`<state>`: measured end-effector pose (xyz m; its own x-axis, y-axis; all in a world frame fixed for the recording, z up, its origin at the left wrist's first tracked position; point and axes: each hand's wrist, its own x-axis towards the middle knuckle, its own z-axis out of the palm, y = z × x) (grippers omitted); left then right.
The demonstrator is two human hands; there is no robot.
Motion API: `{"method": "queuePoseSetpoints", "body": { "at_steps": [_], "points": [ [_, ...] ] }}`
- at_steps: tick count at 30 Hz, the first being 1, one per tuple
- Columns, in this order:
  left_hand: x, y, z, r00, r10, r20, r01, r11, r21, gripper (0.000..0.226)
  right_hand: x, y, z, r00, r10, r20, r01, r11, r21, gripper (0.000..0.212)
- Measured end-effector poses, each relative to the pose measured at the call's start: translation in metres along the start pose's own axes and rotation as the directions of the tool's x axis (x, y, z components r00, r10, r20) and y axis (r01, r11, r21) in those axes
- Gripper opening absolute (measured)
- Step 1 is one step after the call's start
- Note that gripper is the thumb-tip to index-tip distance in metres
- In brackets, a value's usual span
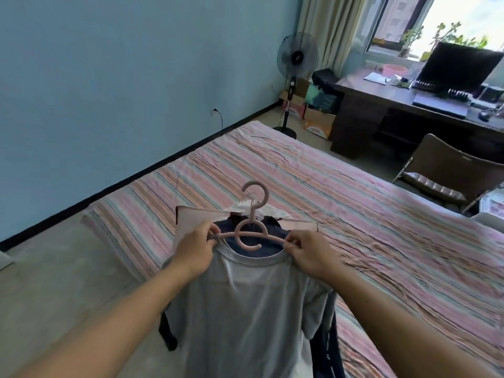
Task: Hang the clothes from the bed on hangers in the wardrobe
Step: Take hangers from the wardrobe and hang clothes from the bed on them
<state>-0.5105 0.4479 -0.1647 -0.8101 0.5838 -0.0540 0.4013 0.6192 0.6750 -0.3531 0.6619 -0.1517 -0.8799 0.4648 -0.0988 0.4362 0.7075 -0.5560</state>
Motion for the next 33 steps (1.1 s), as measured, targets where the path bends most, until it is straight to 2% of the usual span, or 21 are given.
{"method": "queuePoseSetpoints", "body": {
  "at_steps": [4, 8, 16, 18, 20, 23, 28, 30, 33],
  "points": [
    [0.058, -0.019, 0.039, 0.987, -0.137, 0.082, 0.133, 0.99, 0.048, 0.01, 0.056, 0.035, 0.024, 0.996, 0.044, 0.073, -0.044, 0.999, -0.013, 0.016],
    [0.11, -0.036, 0.075, 0.971, -0.221, 0.089, 0.209, 0.97, 0.122, 0.008, 0.11, 0.067, 0.054, 0.991, 0.097, 0.089, -0.097, 0.995, -0.003, 0.016],
    [0.195, -0.074, 0.146, 0.971, -0.238, -0.001, 0.231, 0.942, 0.242, 0.015, 0.196, 0.121, 0.127, 0.977, 0.202, 0.066, -0.203, 0.979, 0.011, 0.02],
    [0.205, -0.083, 0.163, 0.975, -0.22, 0.03, 0.194, 0.911, 0.365, 0.03, 0.213, 0.133, 0.14, 0.977, 0.207, 0.06, -0.207, 0.978, 0.003, 0.021],
    [0.207, -0.093, 0.181, 0.972, -0.205, 0.113, 0.118, 0.847, 0.518, 0.056, 0.227, 0.146, 0.154, 0.975, 0.217, 0.054, -0.216, 0.976, -0.031, 0.022],
    [0.203, -0.11, 0.202, 0.946, -0.25, 0.206, 0.095, 0.823, 0.561, 0.092, 0.24, 0.161, 0.175, 0.965, 0.262, 0.023, -0.261, 0.964, -0.054, 0.025],
    [0.205, -0.134, 0.221, 0.917, -0.318, 0.242, 0.129, 0.809, 0.574, 0.097, 0.247, 0.171, 0.2, 0.951, 0.305, -0.042, -0.305, 0.952, 0.022, 0.024],
    [0.212, -0.136, 0.223, 0.899, -0.349, 0.266, 0.146, 0.81, 0.568, 0.101, 0.241, 0.17, 0.205, 0.968, 0.247, -0.045, -0.248, 0.969, -0.011, 0.039],
    [0.217, -0.132, 0.219, 0.864, -0.386, 0.322, 0.16, 0.818, 0.553, 0.106, 0.222, 0.174, 0.21, 0.989, 0.136, 0.049, -0.118, 0.954, -0.275, 0.089]
  ]
}}
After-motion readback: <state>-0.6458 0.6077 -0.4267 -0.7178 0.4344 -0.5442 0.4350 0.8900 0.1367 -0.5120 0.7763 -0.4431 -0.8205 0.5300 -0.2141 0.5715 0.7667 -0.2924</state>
